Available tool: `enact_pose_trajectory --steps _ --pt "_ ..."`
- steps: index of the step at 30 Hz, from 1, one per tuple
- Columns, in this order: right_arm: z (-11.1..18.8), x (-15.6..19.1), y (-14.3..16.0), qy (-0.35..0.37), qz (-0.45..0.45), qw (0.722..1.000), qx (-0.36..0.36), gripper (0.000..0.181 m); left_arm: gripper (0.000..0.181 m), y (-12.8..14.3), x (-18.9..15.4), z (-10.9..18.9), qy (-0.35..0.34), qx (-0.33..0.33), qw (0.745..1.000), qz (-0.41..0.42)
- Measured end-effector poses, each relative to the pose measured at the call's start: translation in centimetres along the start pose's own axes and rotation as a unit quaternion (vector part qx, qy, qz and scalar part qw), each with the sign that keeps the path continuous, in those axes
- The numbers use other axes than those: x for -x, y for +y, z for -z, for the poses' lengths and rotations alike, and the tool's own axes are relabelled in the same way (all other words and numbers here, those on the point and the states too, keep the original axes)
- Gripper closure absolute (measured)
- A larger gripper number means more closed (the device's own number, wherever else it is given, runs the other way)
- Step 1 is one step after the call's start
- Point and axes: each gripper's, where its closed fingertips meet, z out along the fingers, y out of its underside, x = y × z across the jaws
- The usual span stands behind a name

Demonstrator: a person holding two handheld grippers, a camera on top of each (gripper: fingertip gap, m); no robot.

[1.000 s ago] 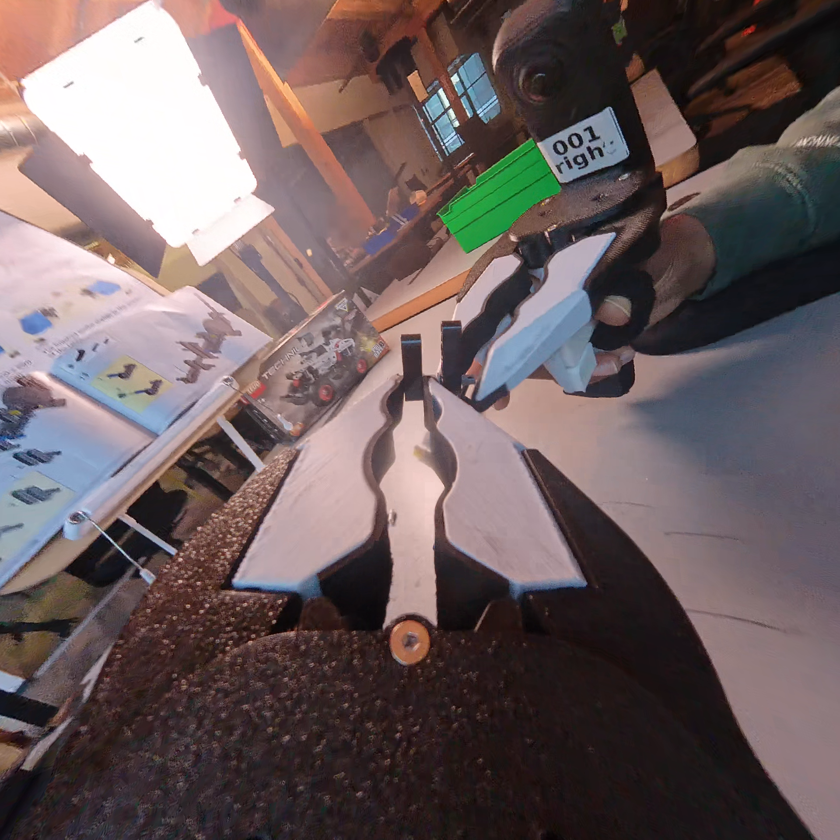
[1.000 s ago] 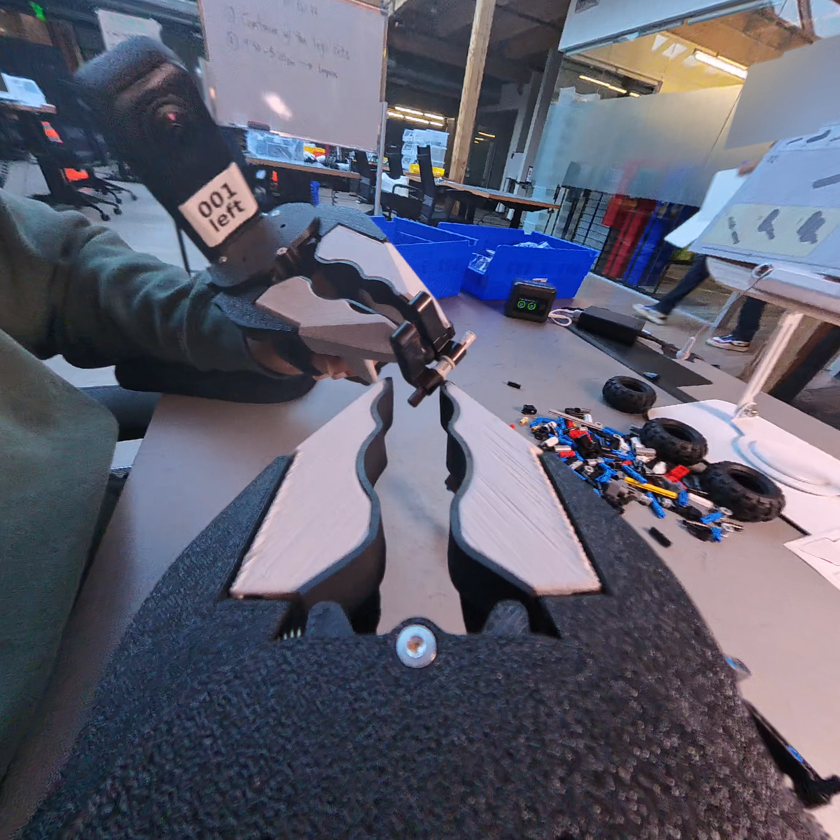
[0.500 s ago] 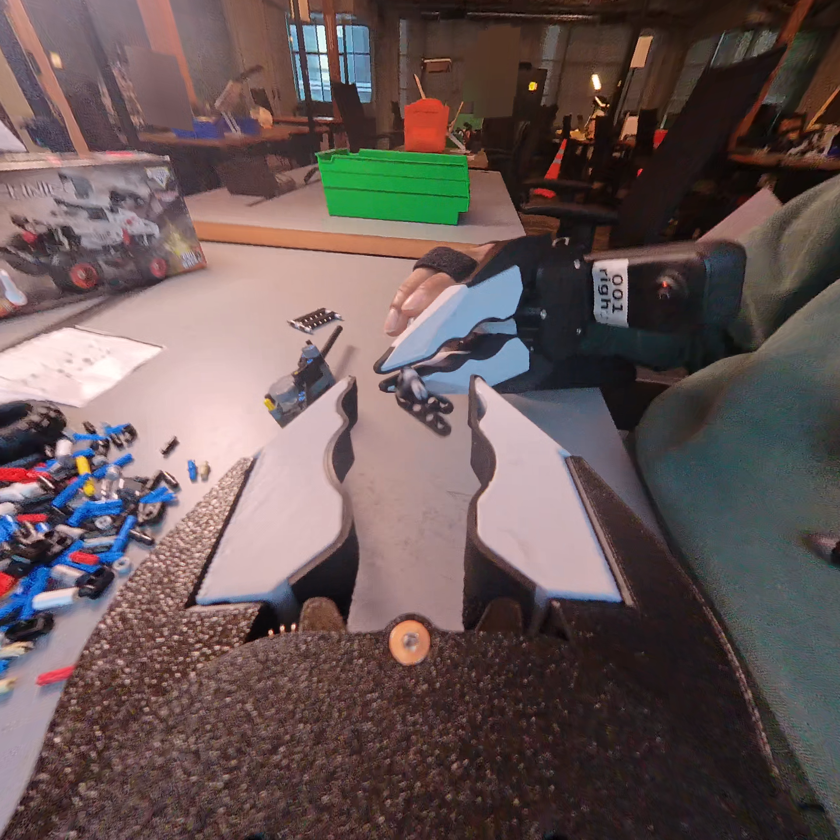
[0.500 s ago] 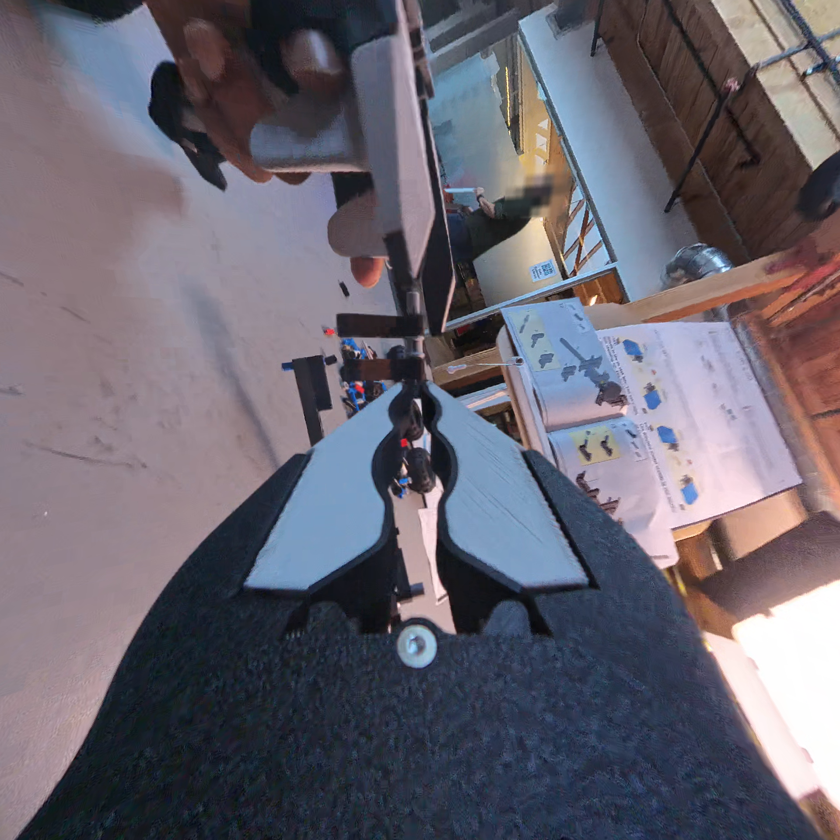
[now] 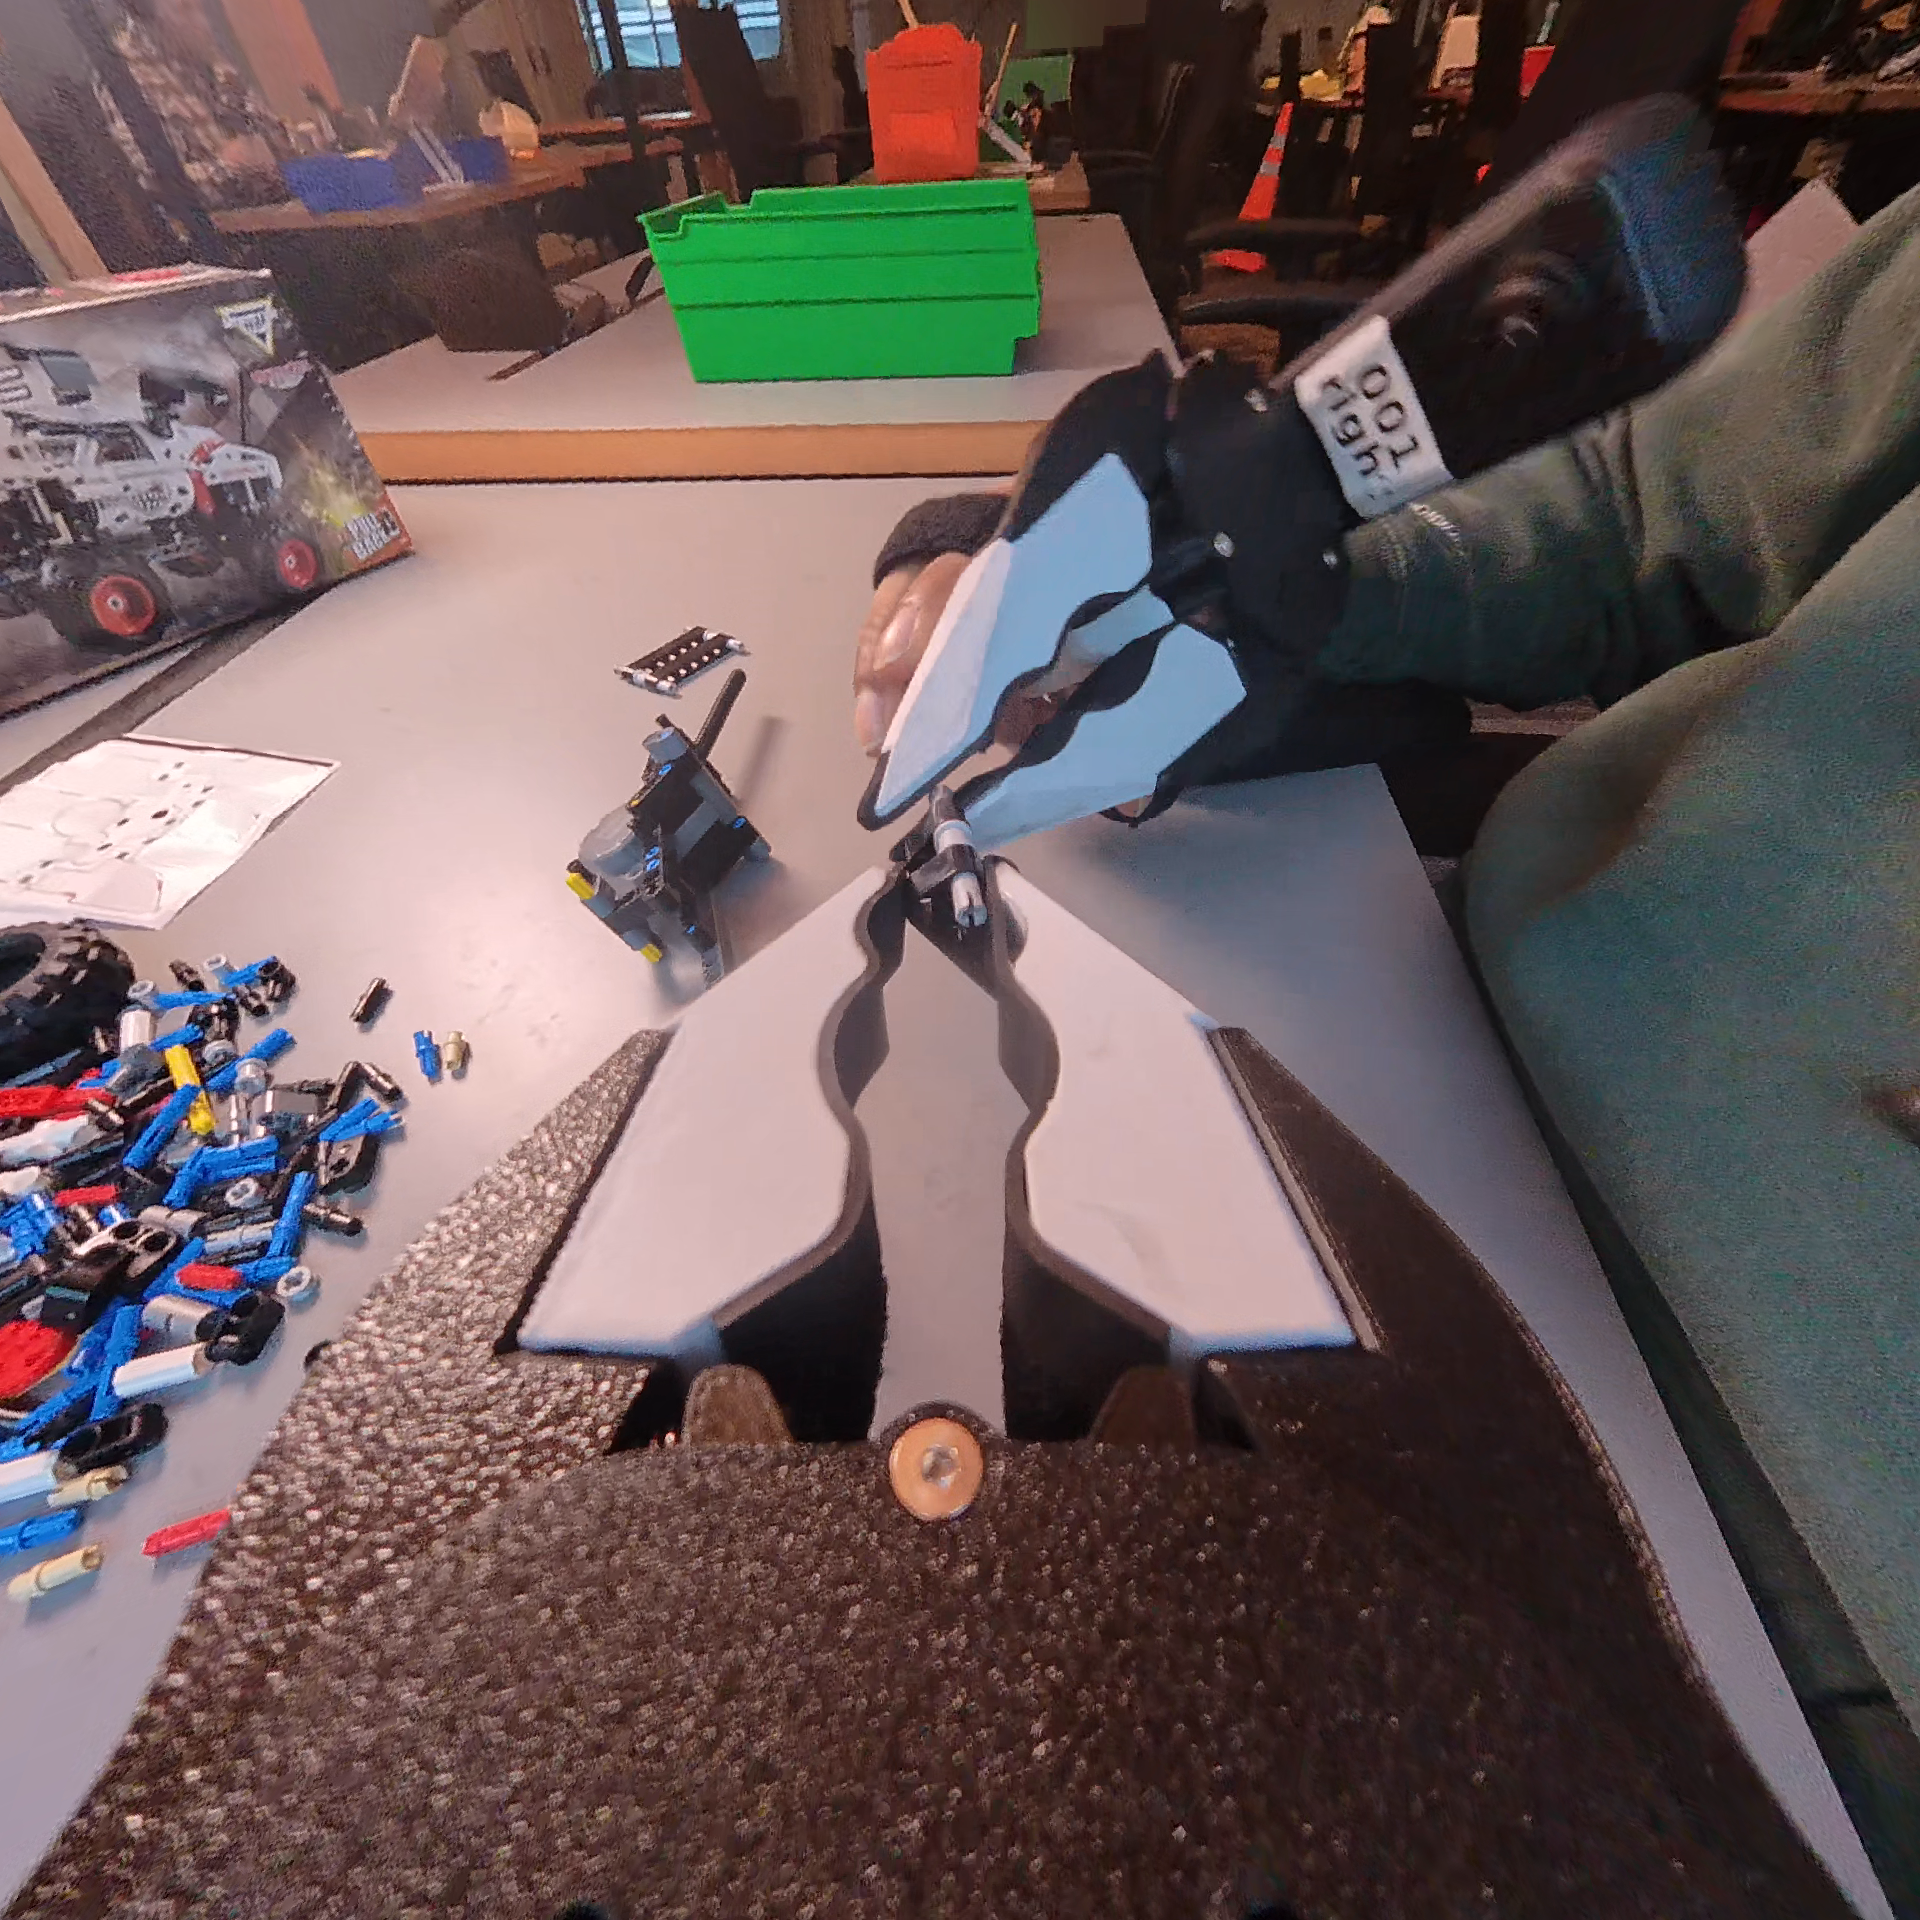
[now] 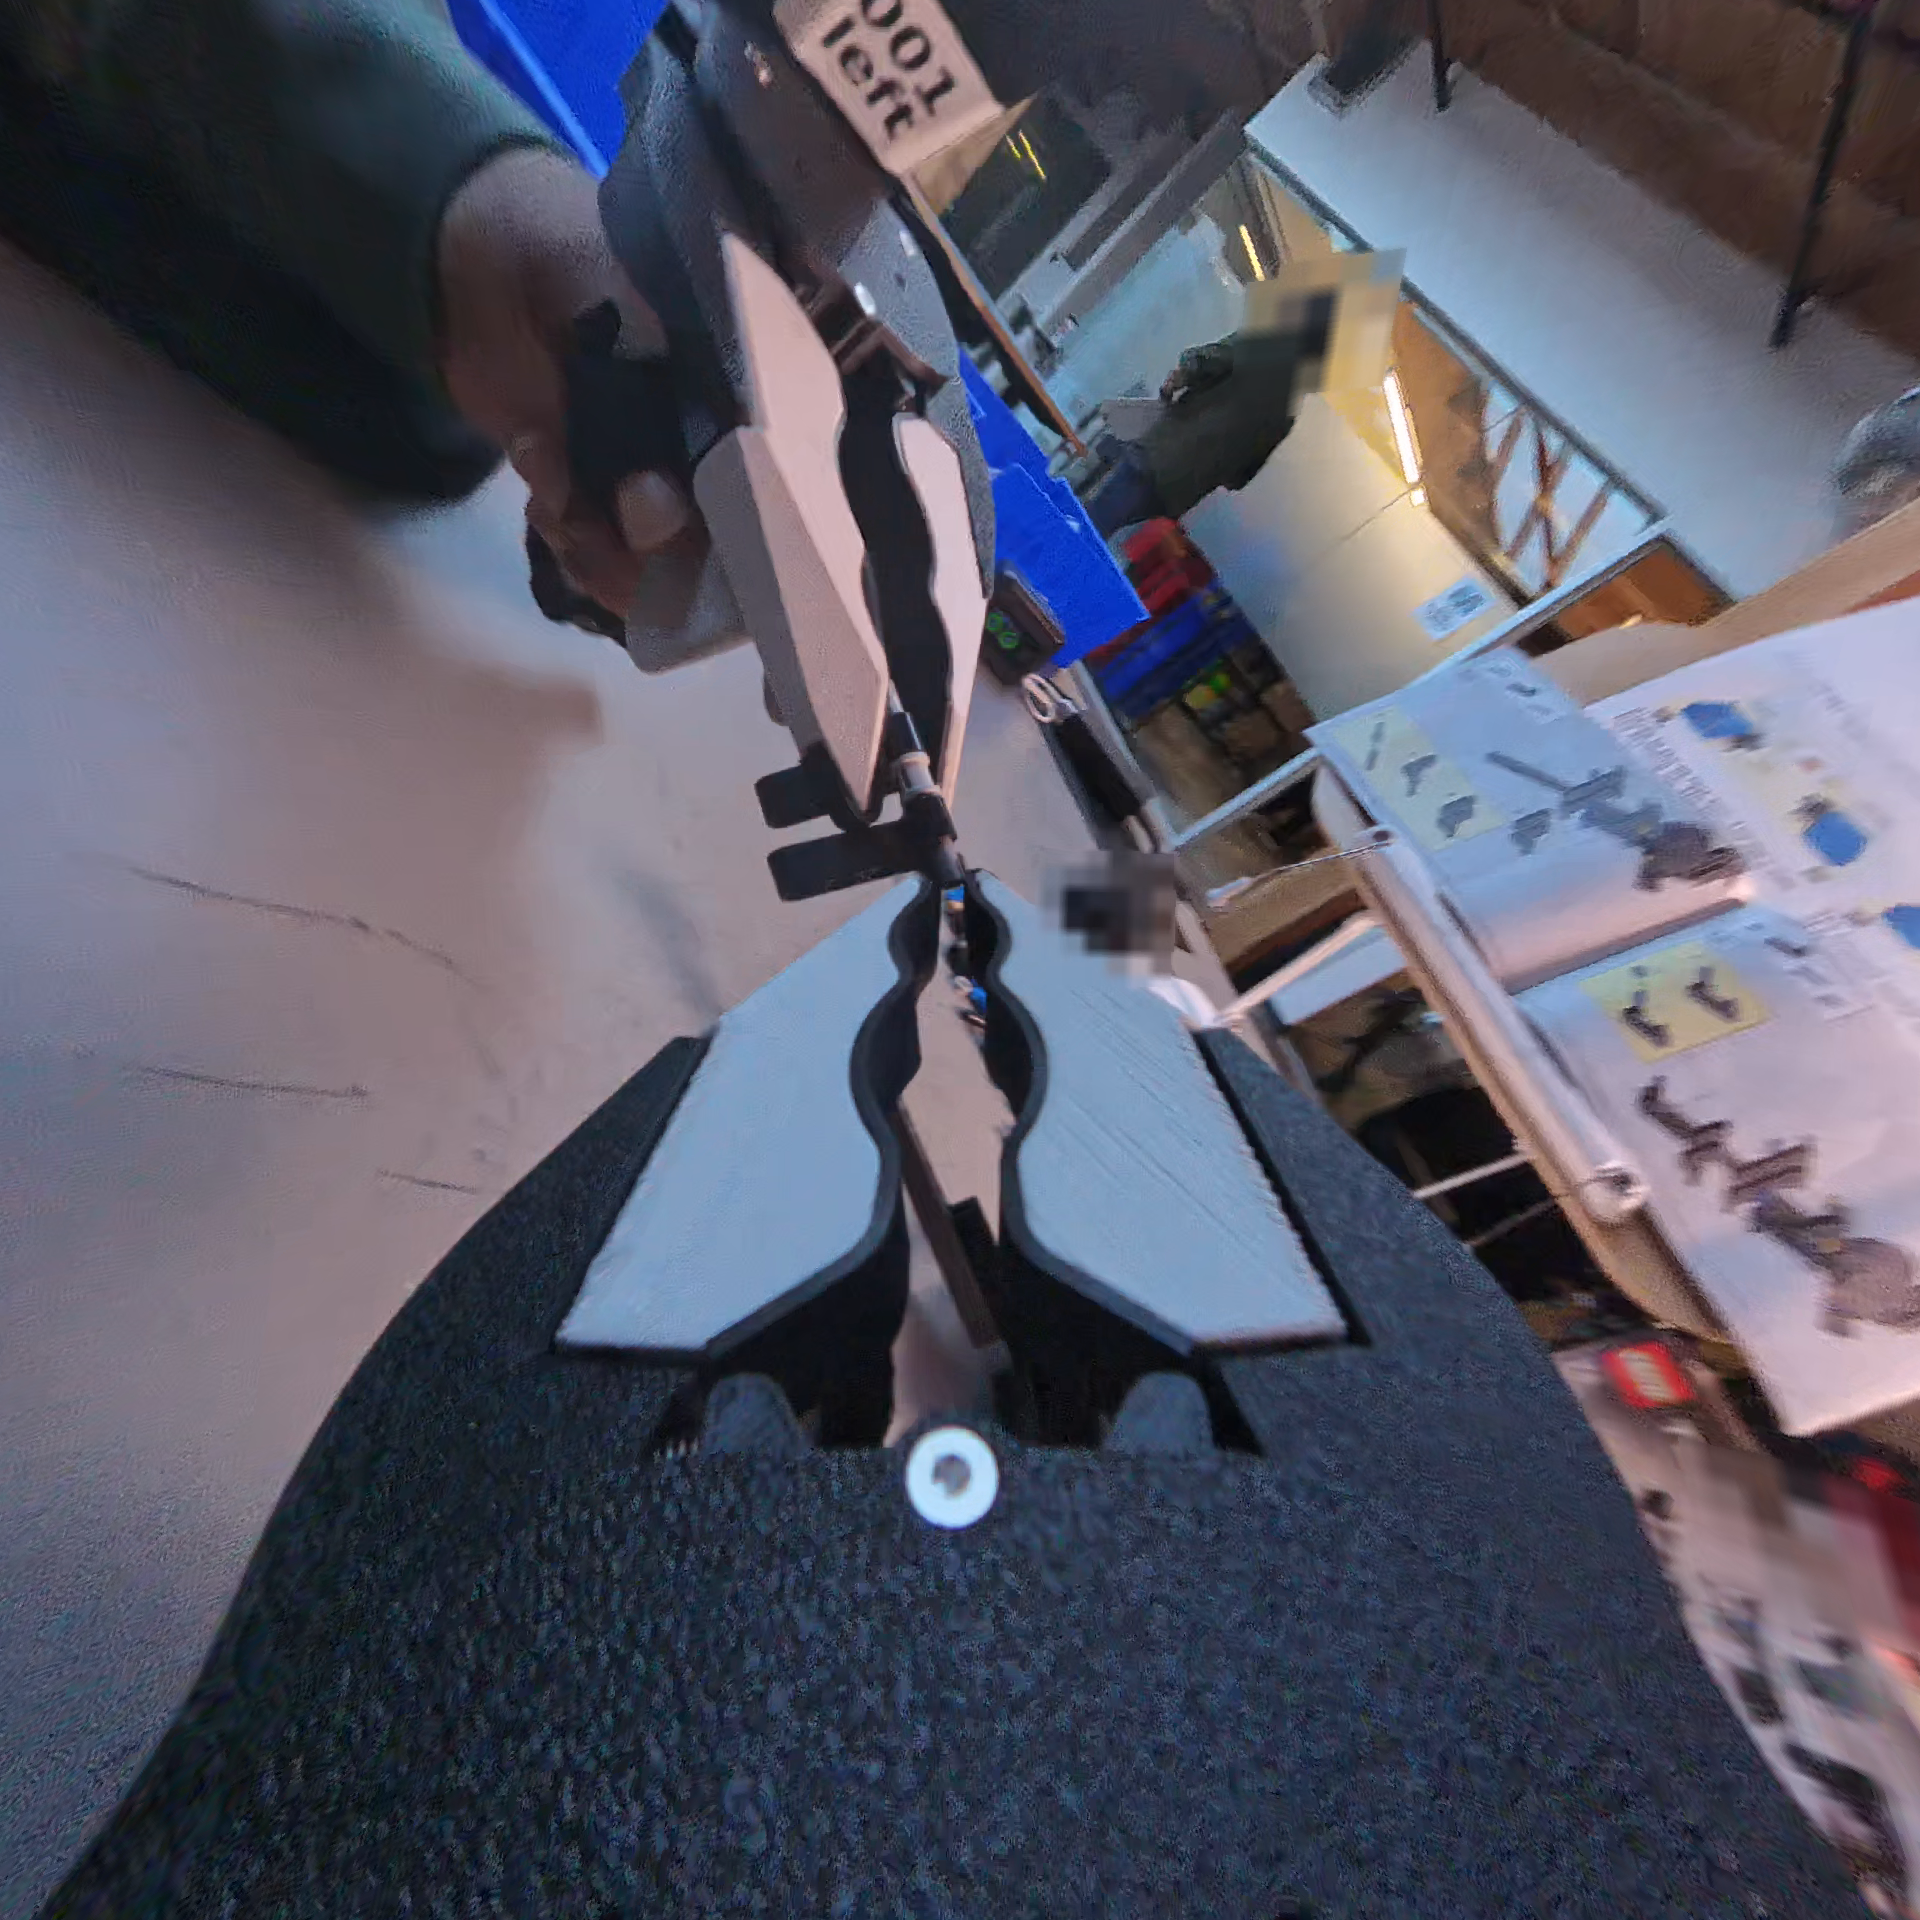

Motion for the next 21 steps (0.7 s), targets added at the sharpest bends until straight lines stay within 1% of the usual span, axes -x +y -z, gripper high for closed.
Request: enact_pose_trajectory --steps 2,5,6,8,13,16,17,18,19,21 --pt "0.4 0.1 -0.6 -0.033 -0.076 0.996 -0.030 0.180 0.168 -0.5 -0.5 0.2 0.011 -0.017 1.000 -0.012" --pt "0.9 0.4 -1.3 -0.077 -0.154 0.983 -0.059 0.180 0.168 -1.1 -1.2 0.3 0.021 -0.031 0.999 -0.033" --pt "1.1 0.6 -1.5 -0.098 -0.184 0.976 -0.066 0.179 0.168 -1.2 -1.4 0.4 0.024 -0.036 0.998 -0.039" --pt "1.4 0.7 -1.8 -0.130 -0.239 0.959 -0.077 0.170 0.168 -1.7 -1.7 0.6 0.030 -0.049 0.997 -0.049" --pt "2.2 1.3 -2.8 -0.213 -0.347 0.906 -0.111 0.171 0.168 -2.7 -2.8 0.7 0.030 -0.068 0.992 -0.098" --pt "2.7 1.2 -3.2 -0.256 -0.406 0.868 -0.125 0.163 0.168 -3.2 -3.3 0.8 0.026 -0.074 0.990 -0.120" --pt "3.2 1.4 -3.9 -0.286 -0.418 0.850 -0.143 0.151 0.168 -3.2 -3.2 0.8 0.019 -0.071 0.989 -0.127" --pt "3.6 1.5 -4.4 -0.306 -0.436 0.832 -0.155 0.148 0.168 -3.1 -3.2 0.8 0.016 -0.068 0.988 -0.134" --pt "3.8 1.4 -4.7 -0.313 -0.448 0.822 -0.161 0.148 0.167 -3.1 -3.3 0.8 0.018 -0.068 0.988 -0.135" --pt "3.3 1.7 -4.6 -0.305 -0.440 0.831 -0.151 0.151 0.168 -3.1 -3.5 0.8 0.017 -0.066 0.987 -0.143"
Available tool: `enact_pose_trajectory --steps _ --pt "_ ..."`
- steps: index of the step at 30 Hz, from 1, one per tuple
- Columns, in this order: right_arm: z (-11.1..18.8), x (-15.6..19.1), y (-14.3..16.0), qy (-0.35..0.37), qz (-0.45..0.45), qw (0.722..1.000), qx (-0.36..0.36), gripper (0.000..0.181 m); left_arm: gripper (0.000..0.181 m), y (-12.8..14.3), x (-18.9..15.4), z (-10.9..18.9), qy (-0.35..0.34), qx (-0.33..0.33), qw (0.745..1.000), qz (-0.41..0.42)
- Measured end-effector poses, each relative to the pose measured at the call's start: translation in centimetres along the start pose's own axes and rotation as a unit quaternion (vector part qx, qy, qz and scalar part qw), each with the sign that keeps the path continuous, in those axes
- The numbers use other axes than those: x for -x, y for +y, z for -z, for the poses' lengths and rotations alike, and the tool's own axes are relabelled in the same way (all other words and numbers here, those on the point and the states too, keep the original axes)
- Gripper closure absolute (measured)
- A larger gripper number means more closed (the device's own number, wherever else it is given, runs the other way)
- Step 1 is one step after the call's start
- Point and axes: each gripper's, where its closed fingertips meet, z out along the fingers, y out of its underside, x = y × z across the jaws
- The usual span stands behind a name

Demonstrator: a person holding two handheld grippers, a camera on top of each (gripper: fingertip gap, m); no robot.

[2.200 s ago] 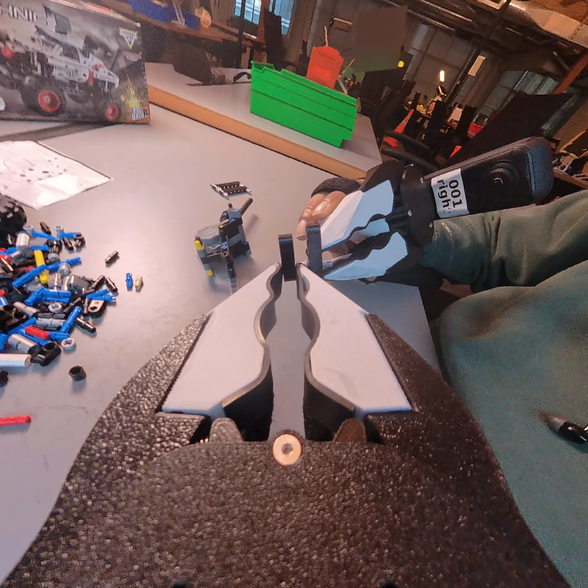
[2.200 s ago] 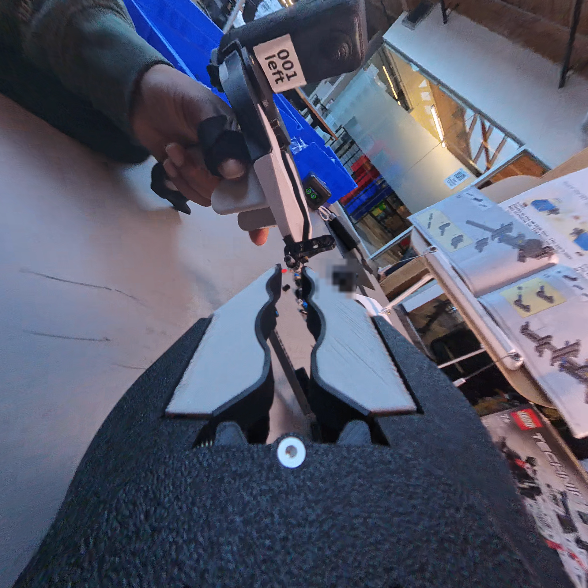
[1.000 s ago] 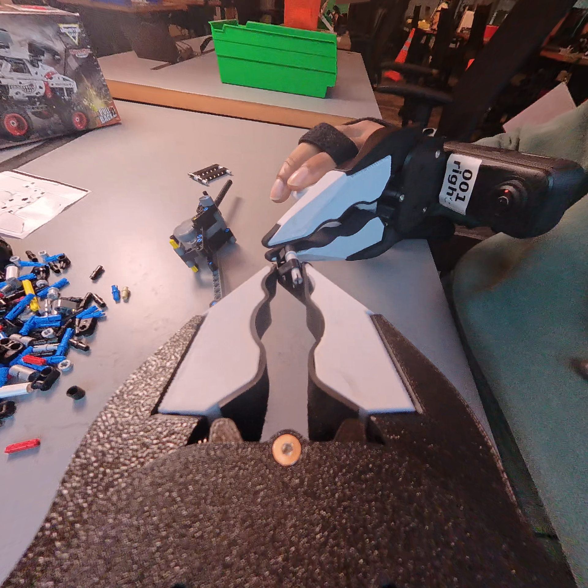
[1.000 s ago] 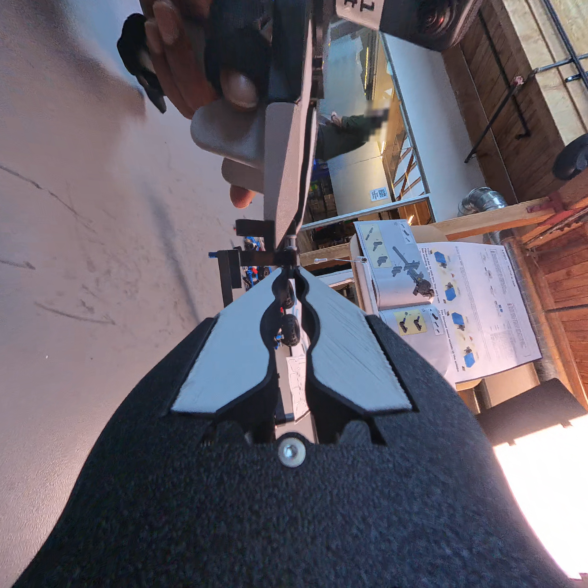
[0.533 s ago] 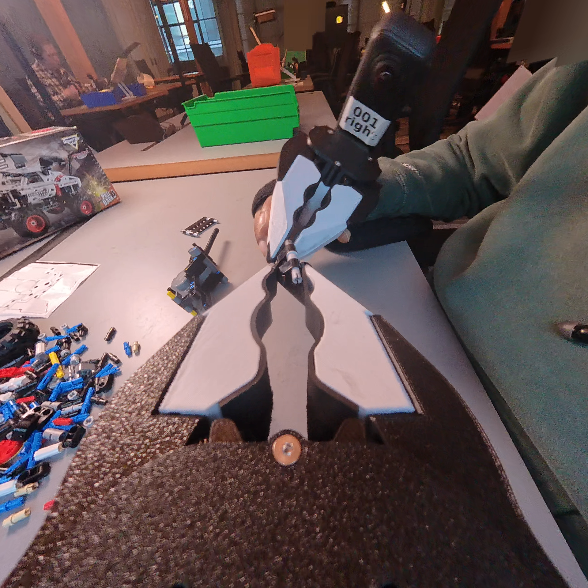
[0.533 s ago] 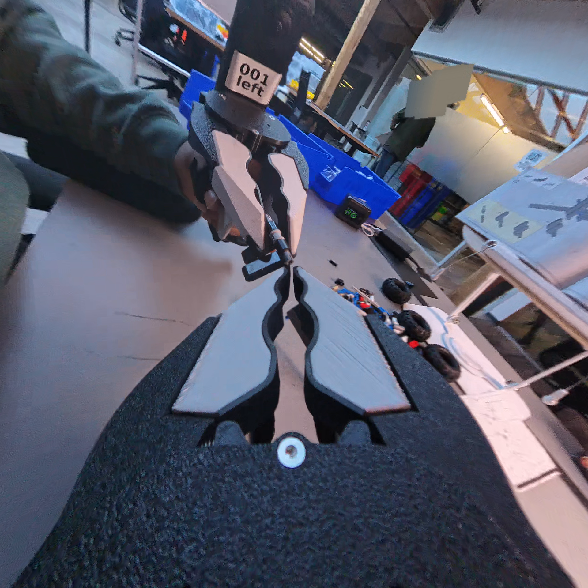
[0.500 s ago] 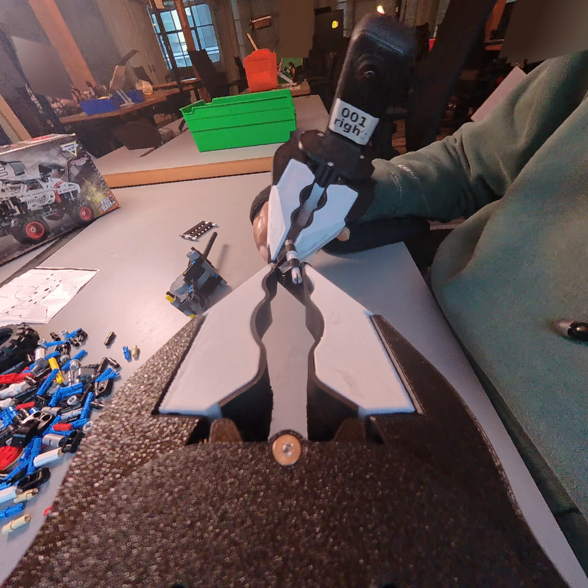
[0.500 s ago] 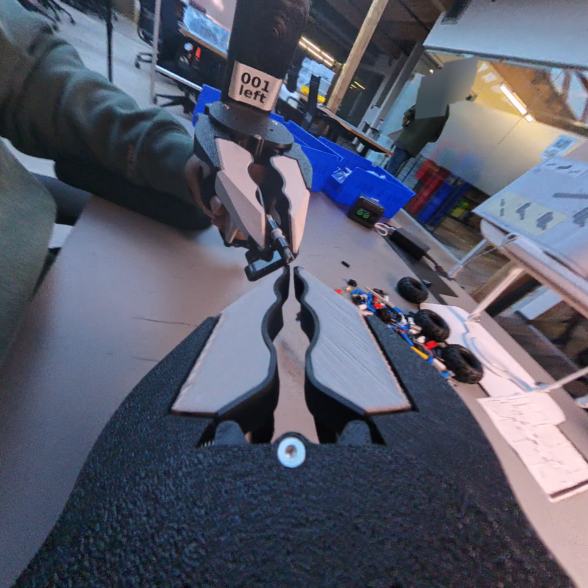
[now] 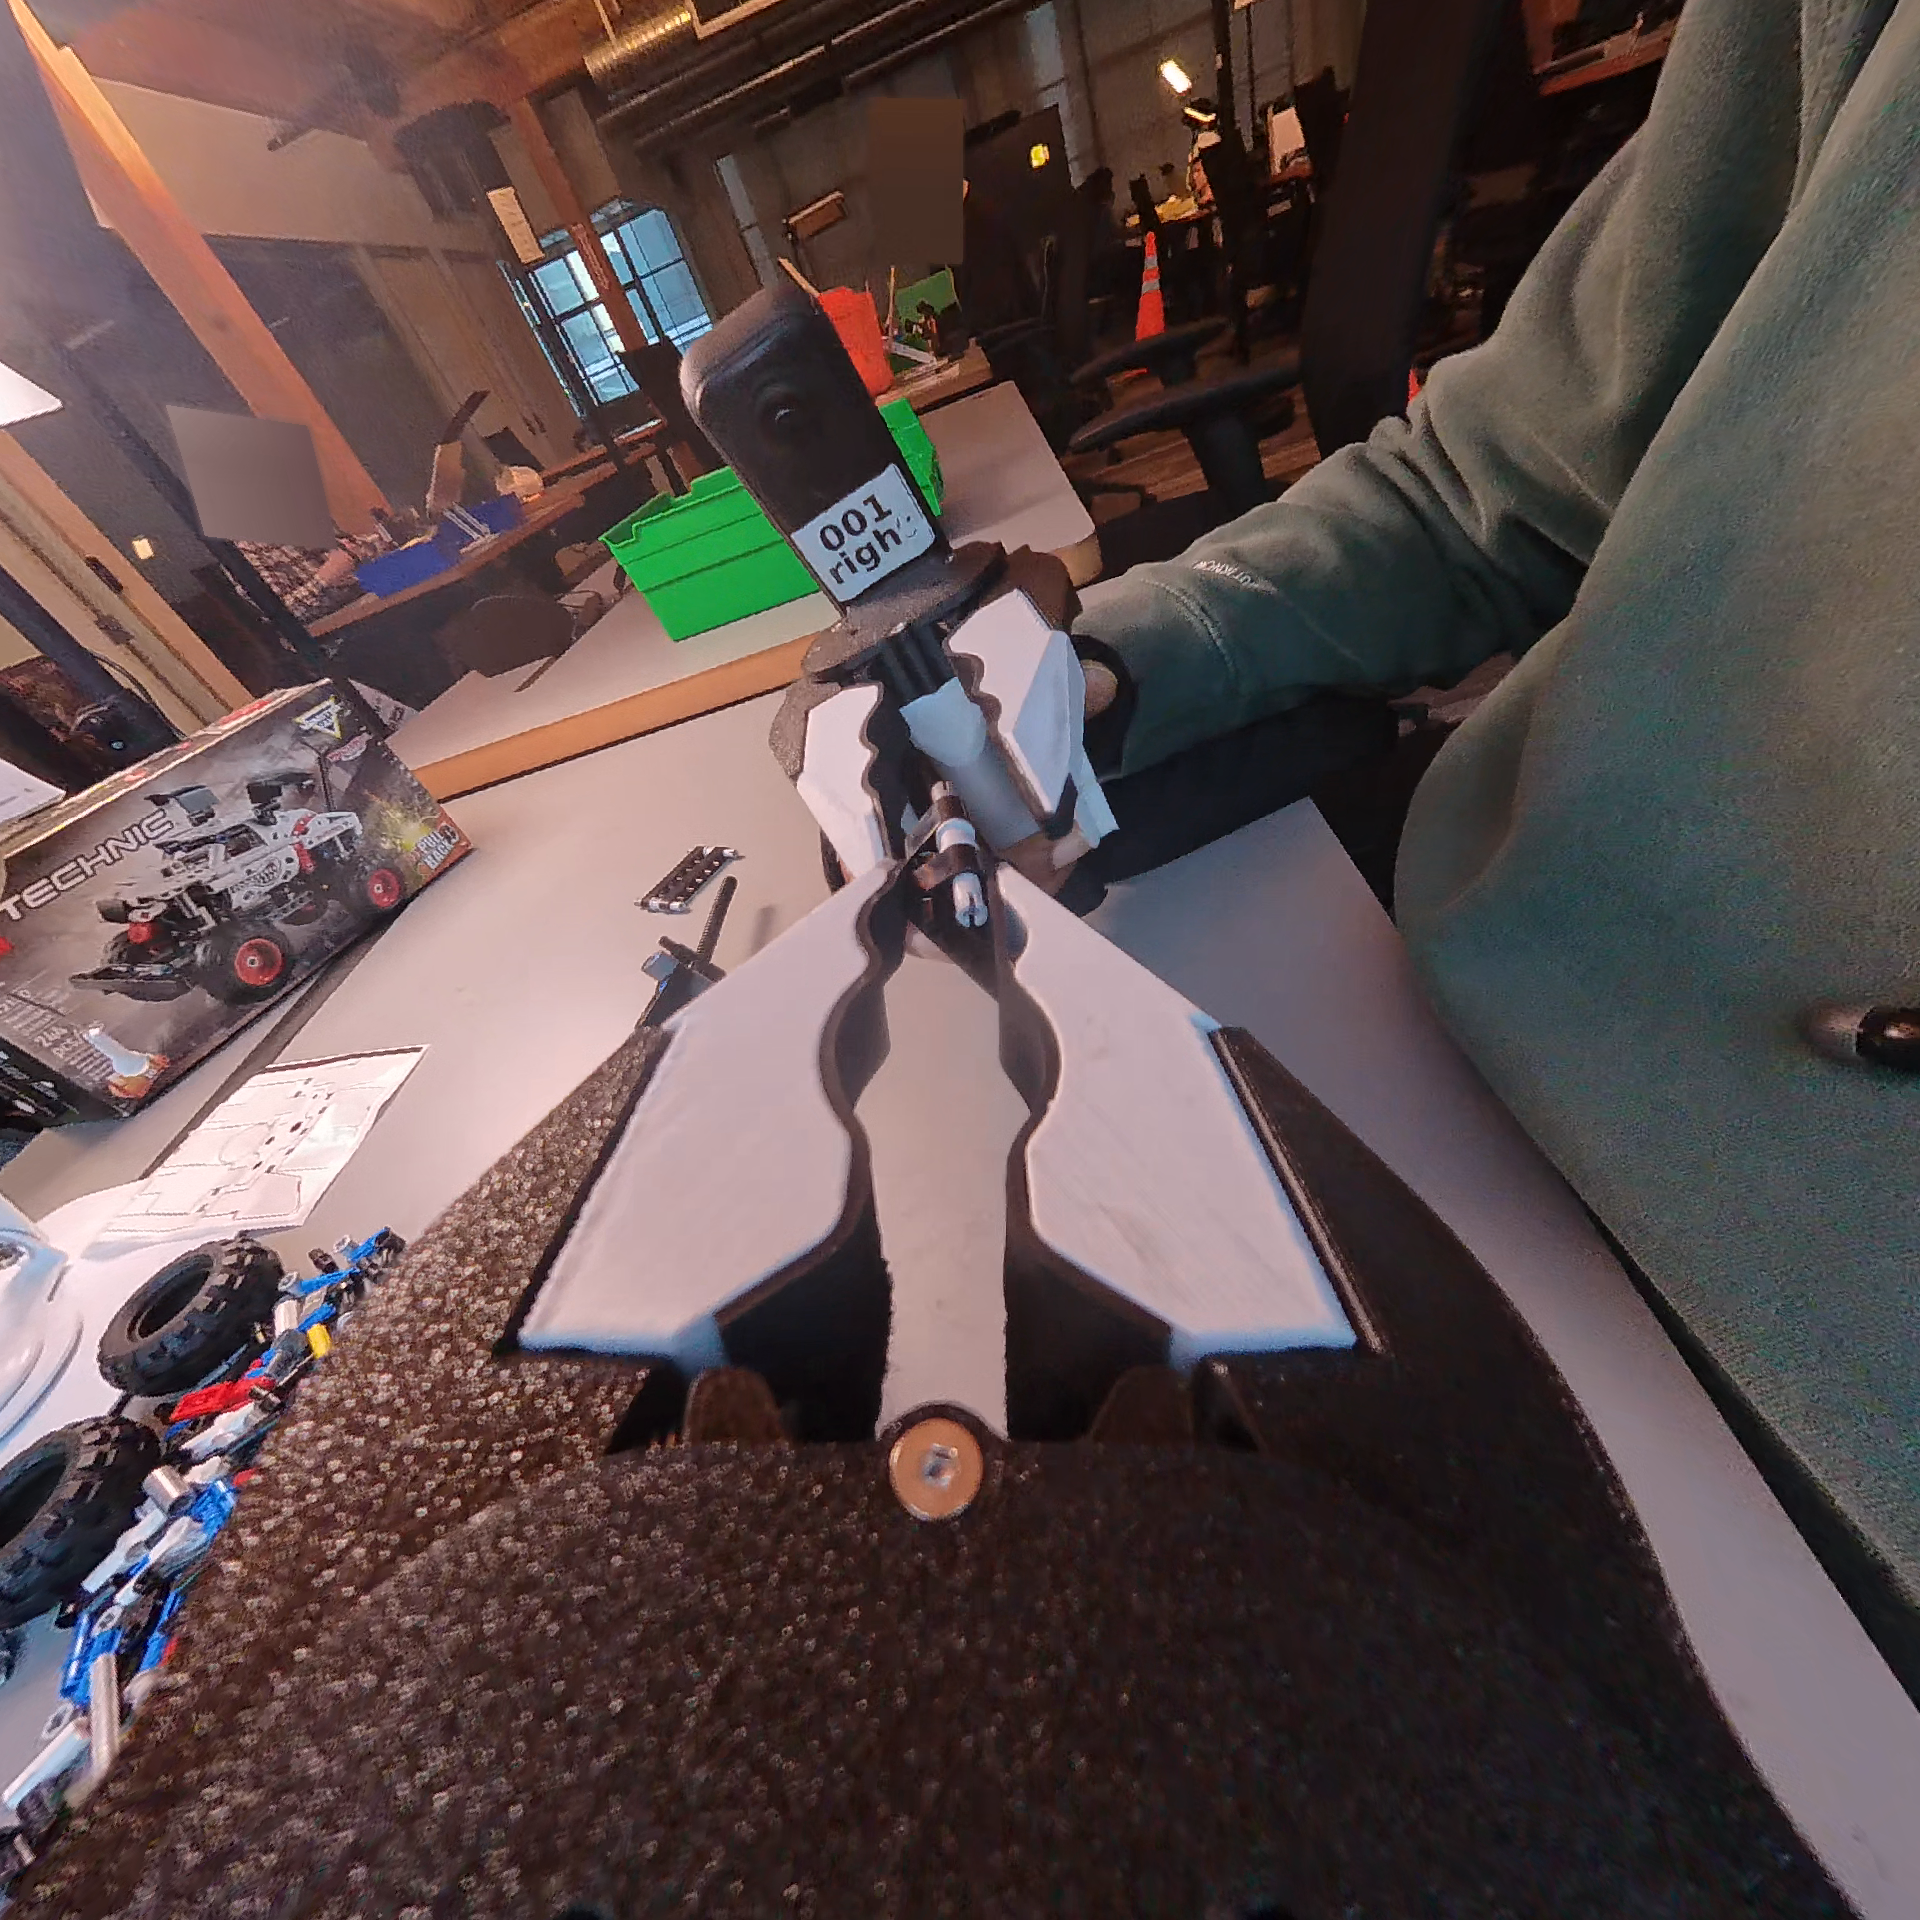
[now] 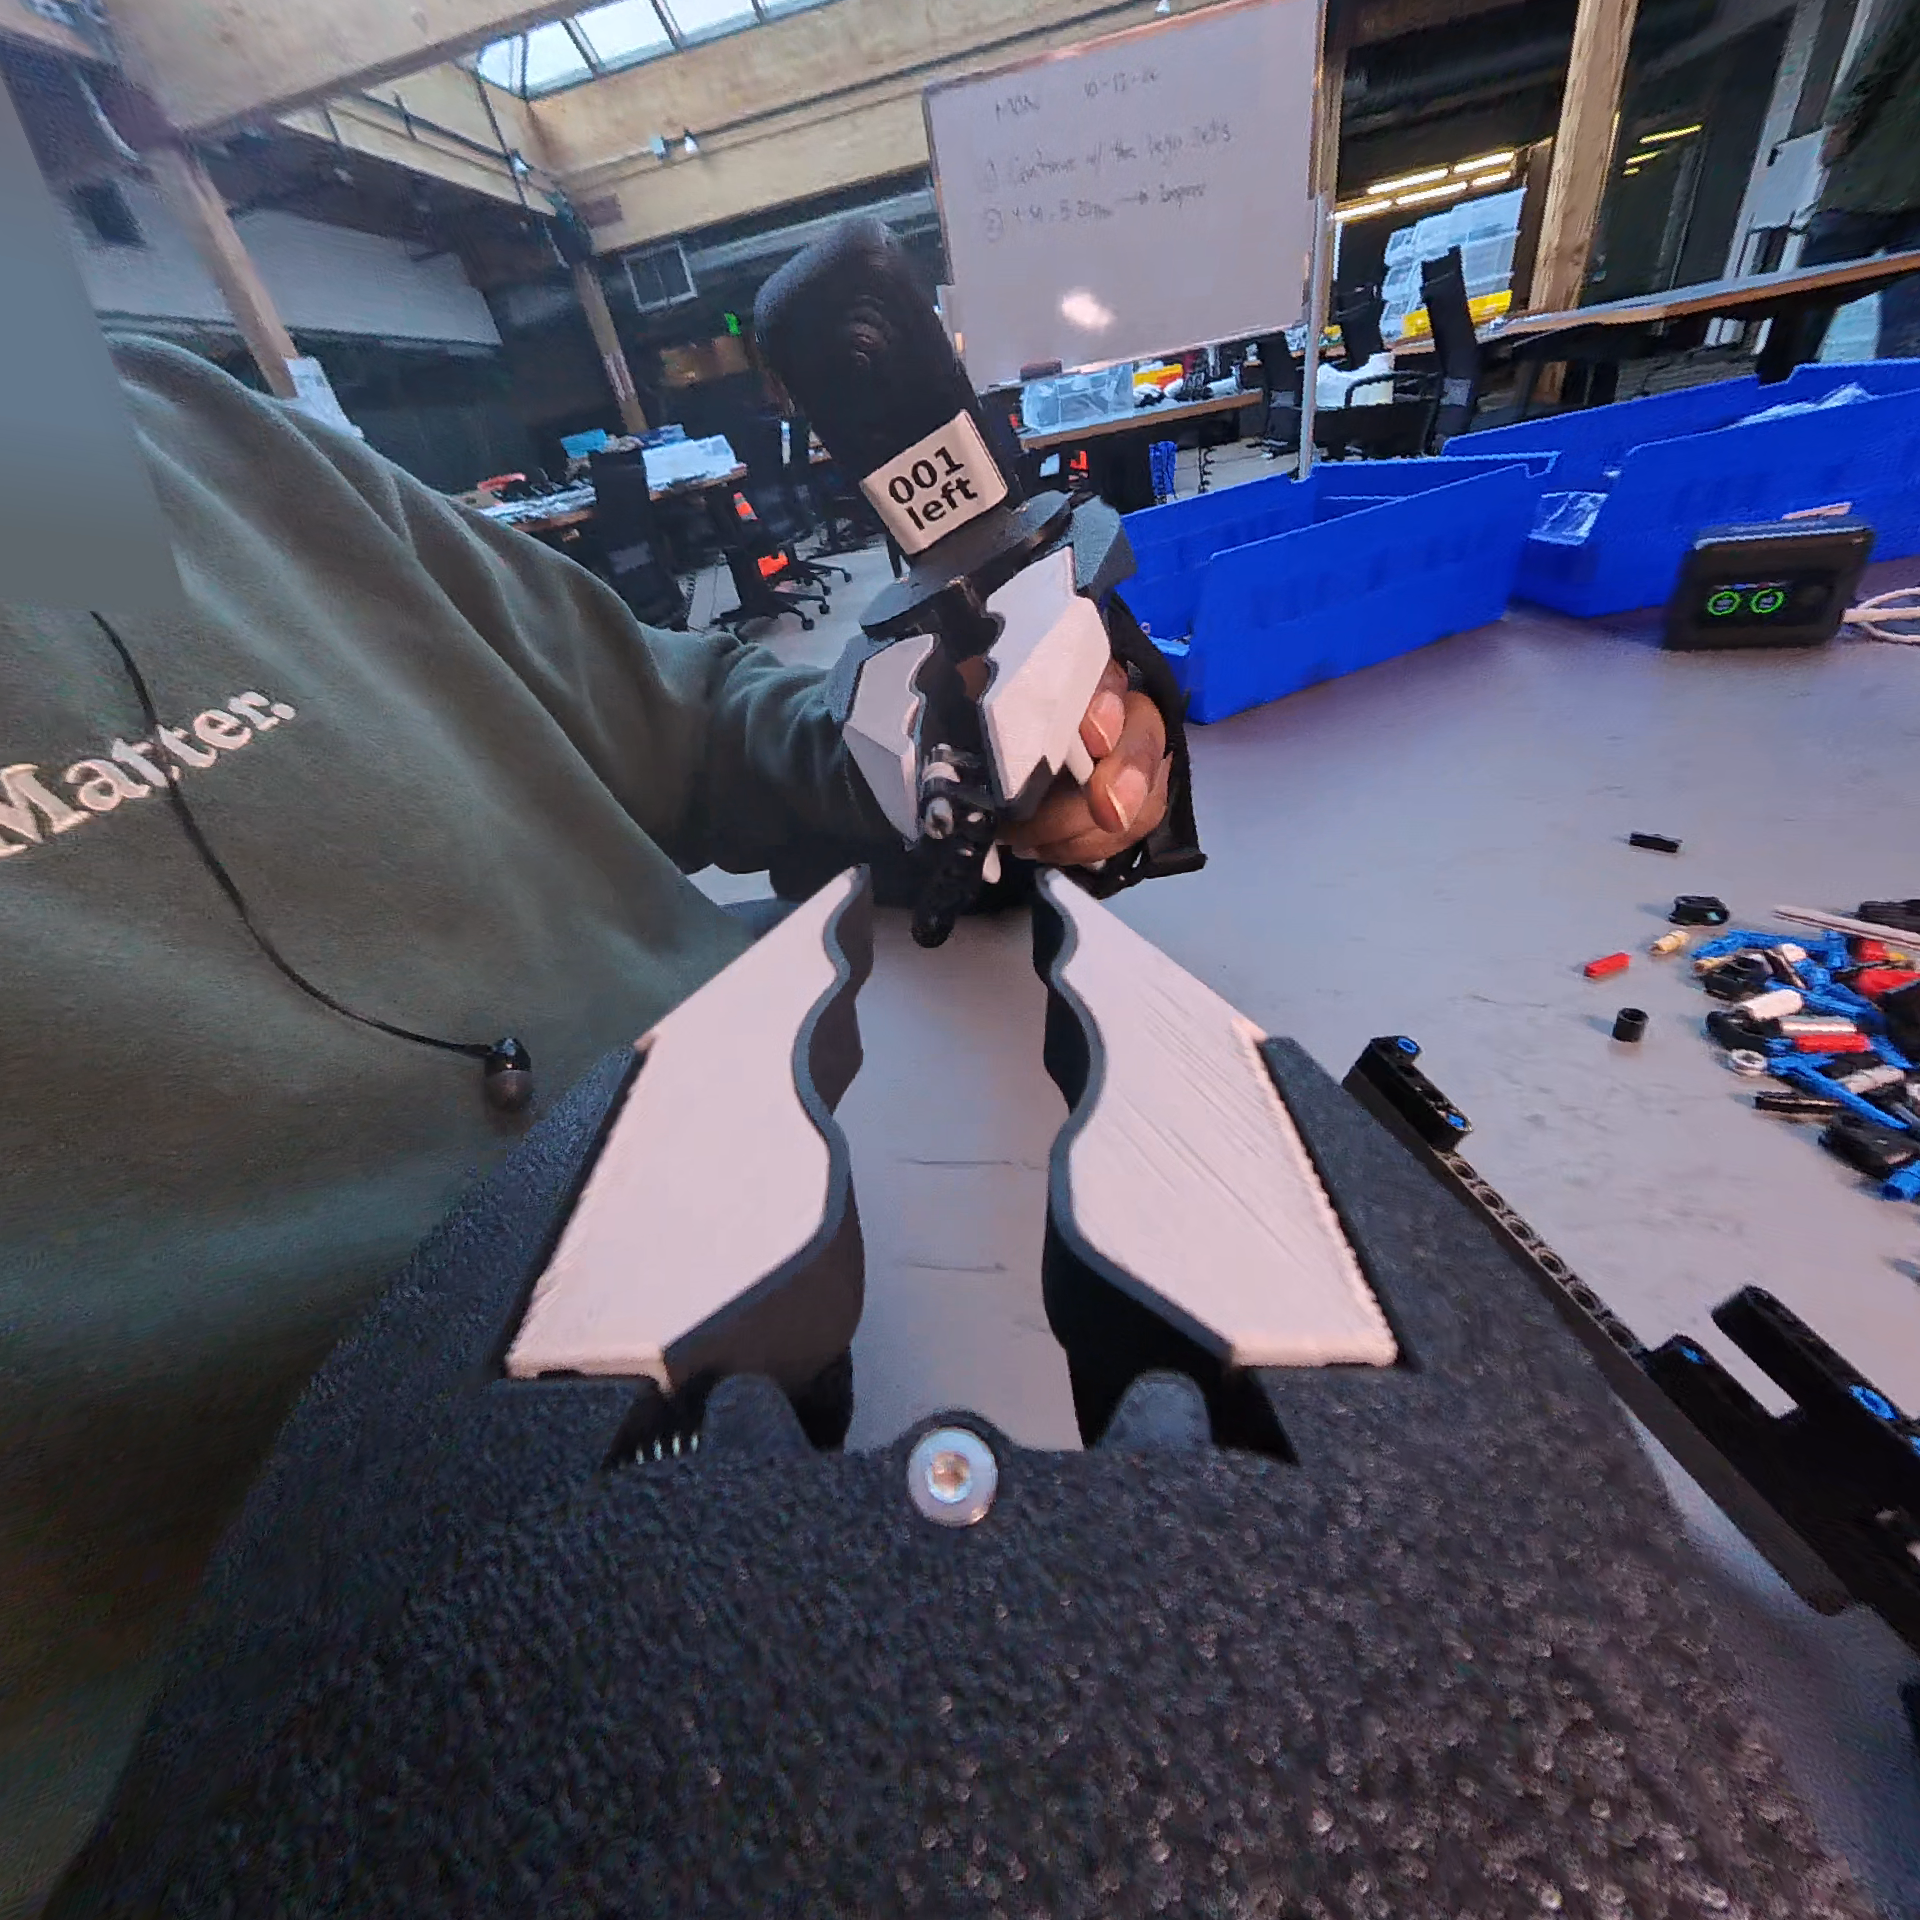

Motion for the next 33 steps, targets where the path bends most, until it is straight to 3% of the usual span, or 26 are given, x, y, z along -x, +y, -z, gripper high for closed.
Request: enact_pose_trajectory --steps 7,10,15,23,33 --pt "-1.1 -0.5 1.0 0.019 0.003 1.000 0.022 0.170 0.167 0.8 0.3 -0.2 -0.013 0.021 1.000 -0.002" --pt "-0.9 -1.3 1.0 0.039 -0.013 0.999 0.022 0.173 0.167 1.1 1.3 -0.2 -0.061 0.045 0.996 -0.052" --pt "-0.8 -2.1 1.5 0.056 -0.028 0.997 0.035 0.174 0.167 1.8 1.8 -0.2 -0.100 0.081 0.984 -0.120" --pt "-0.1 -2.6 0.9 0.067 -0.039 0.997 0.026 0.175 0.168 1.5 1.7 0.6 -0.087 0.082 0.988 -0.096" --pt "-0.2 -3.7 1.8 0.095 -0.055 0.993 0.041 0.175 0.165 1.8 1.8 0.6 -0.112 0.113 0.973 -0.170"
